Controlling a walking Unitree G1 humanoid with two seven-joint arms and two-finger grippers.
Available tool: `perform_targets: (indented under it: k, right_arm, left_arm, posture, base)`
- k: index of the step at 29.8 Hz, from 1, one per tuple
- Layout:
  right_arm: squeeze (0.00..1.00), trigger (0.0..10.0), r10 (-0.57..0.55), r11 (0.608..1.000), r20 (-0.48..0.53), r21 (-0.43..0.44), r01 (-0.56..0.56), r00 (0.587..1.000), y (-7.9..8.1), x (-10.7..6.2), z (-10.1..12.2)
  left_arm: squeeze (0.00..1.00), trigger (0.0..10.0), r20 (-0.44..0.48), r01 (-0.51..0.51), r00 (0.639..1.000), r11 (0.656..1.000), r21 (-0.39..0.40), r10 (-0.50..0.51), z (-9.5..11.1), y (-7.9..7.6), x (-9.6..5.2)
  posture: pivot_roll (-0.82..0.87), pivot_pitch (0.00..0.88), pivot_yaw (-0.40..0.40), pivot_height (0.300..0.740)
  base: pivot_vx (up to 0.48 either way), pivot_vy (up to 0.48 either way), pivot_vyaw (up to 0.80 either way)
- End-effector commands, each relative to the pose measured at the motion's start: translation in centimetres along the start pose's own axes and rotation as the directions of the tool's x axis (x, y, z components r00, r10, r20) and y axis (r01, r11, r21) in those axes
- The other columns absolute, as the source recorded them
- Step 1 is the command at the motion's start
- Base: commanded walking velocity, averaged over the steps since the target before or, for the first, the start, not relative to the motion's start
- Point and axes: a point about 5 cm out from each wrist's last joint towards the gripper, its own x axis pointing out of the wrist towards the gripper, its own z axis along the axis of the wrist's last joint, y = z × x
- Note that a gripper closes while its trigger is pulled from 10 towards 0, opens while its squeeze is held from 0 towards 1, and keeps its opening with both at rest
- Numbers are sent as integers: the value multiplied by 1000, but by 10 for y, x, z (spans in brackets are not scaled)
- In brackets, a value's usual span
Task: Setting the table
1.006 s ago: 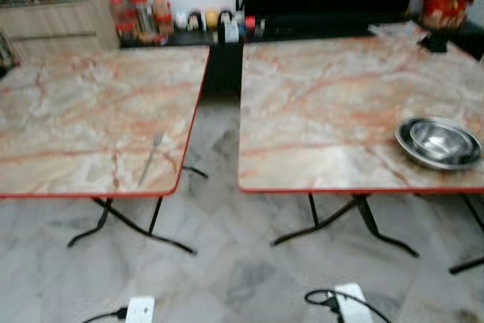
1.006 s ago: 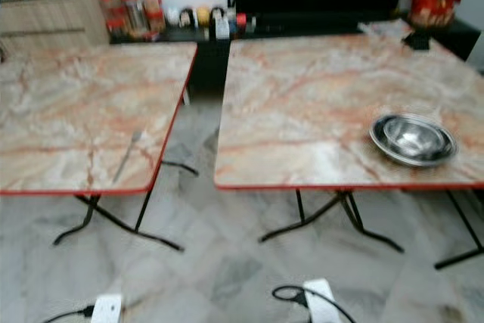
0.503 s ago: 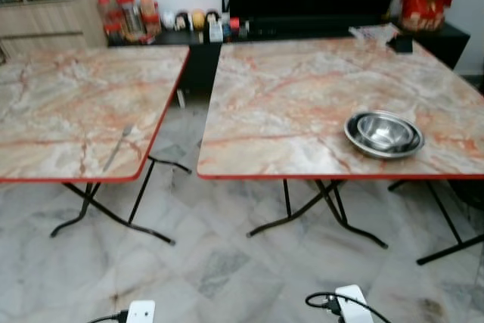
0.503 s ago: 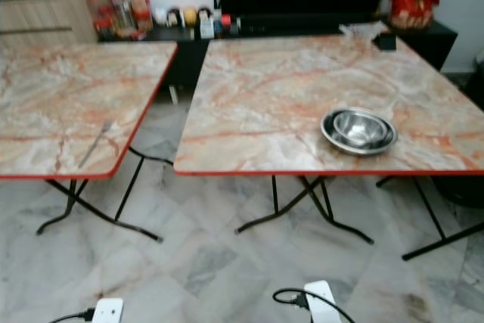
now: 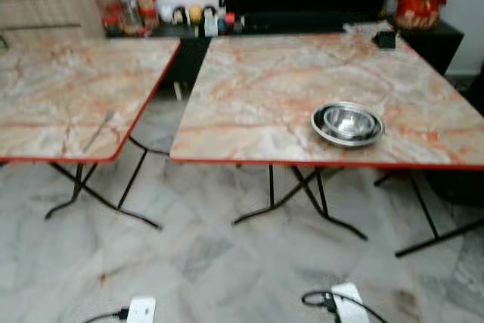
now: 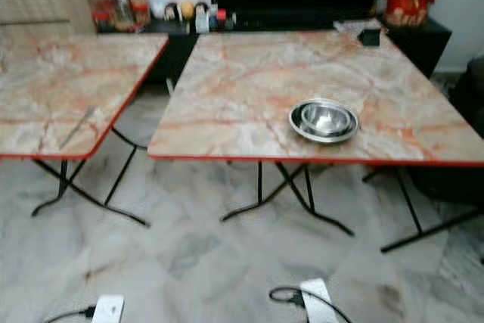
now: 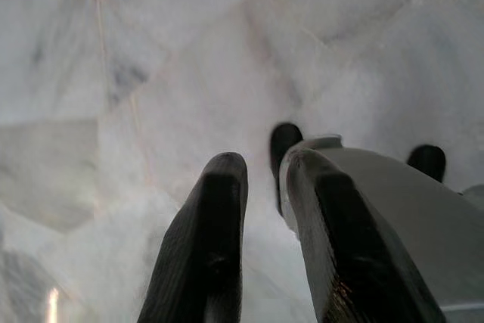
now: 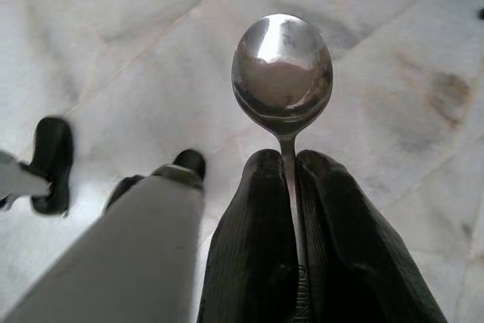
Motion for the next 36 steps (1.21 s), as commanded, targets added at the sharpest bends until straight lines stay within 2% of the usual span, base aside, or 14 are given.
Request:
perform_targets:
  k: [1, 5, 28, 36]
  right_arm:
    - [0, 10000, 0, 1000, 24, 2, 0, 1000, 1, 1, 9]
    - [0, 10000, -3, 1000, 28, 3, 3, 1000, 0, 1, 10]
    - [0, 10000, 0, 1000, 34, 14, -1, 999, 1, 2, 15]
    - [0, 10000, 1, 1000, 27, 12, -1, 1000, 1, 1, 13]
  left_arm:
    - [0, 10000, 6, -1, 1000, 1000, -30, 1, 1, 4, 0]
    - [0, 10000, 10, -4, 1000, 1000, -31, 4, 2, 3, 0]
    - [0, 10000, 18, -10, 1000, 1000, -25, 10, 8, 3, 2]
    - [0, 10000, 10, -11, 1000, 1000, 6, 11, 7, 2, 2]
  posture:
    - [-30, 0, 10, 732]
    - [-33, 0, 8, 732]
    - [-30, 0, 4, 732]
    - [-29, 0, 4, 732]
  base:
    - [0, 0, 0]
    - [184, 0, 0]
    - [477, 0, 0]
    - [40, -77, 0]
